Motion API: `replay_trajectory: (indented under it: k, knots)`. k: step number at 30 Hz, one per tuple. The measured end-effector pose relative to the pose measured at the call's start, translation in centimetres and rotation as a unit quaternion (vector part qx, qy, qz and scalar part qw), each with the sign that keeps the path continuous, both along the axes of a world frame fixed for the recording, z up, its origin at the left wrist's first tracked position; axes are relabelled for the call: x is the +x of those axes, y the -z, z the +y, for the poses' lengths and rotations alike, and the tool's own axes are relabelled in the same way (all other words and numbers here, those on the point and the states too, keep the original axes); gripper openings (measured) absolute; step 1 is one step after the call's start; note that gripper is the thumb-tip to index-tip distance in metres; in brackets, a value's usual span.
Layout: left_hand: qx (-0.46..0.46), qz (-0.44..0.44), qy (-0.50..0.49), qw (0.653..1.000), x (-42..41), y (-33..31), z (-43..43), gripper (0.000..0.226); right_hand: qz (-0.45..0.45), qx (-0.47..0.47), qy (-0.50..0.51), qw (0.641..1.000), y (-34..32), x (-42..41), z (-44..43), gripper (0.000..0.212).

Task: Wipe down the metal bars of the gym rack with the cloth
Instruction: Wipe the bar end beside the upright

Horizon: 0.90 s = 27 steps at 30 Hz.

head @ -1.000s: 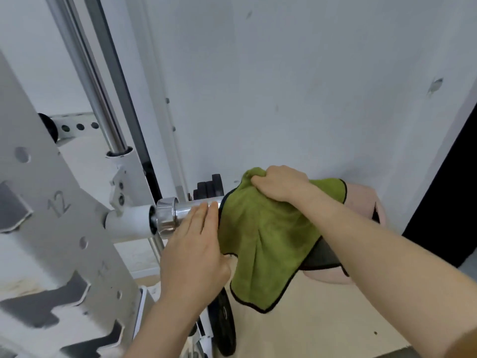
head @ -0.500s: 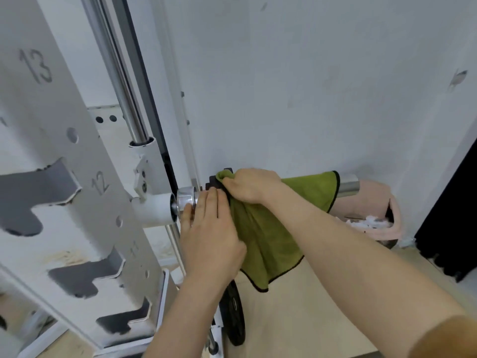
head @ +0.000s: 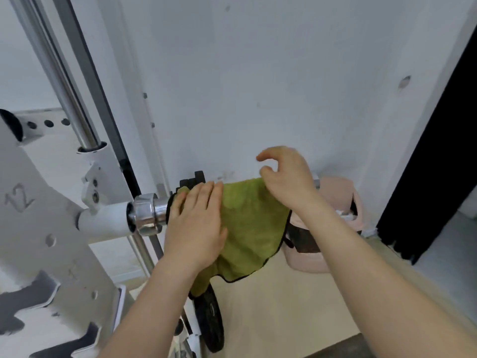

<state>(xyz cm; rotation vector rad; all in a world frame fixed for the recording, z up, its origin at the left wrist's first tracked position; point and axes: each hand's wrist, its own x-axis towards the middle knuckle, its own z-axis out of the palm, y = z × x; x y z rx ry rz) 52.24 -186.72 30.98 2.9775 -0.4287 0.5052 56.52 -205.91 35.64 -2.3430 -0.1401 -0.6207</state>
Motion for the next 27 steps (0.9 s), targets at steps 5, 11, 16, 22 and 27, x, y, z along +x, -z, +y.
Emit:
replay_trajectory:
  k: [5, 11, 16, 22, 27]
  knots:
    - [0.018, -0.016, -0.080, 0.997, 1.2, -1.3, -2.7, 0.073, 0.085, 0.073, 0.072, 0.991, 2.6, 1.2, -6.7, 0.025]
    - [0.043, -0.082, 0.055, 0.994, 3.6, 0.0, -13.2, 0.054, 0.118, 0.458, 0.060, 0.879, 4.1, 2.4, -5.8, 0.020]
    - [0.028, -0.057, 0.040, 0.997, 5.3, -2.4, -12.2, 0.038, 0.125, 0.388, 0.103, 0.907, 4.7, 4.0, -6.2, 0.022]
    - [-0.030, -0.056, -0.135, 0.989, 4.3, -1.7, -0.9, 0.049, 0.066, 0.353, 0.137, 0.923, 4.7, 3.8, -5.4, 0.028]
    - [-0.061, -0.092, -0.145, 0.983, 3.6, -0.7, -3.4, 0.039, 0.063, 0.354, 0.151, 0.921, 4.6, 3.9, -5.3, 0.028]
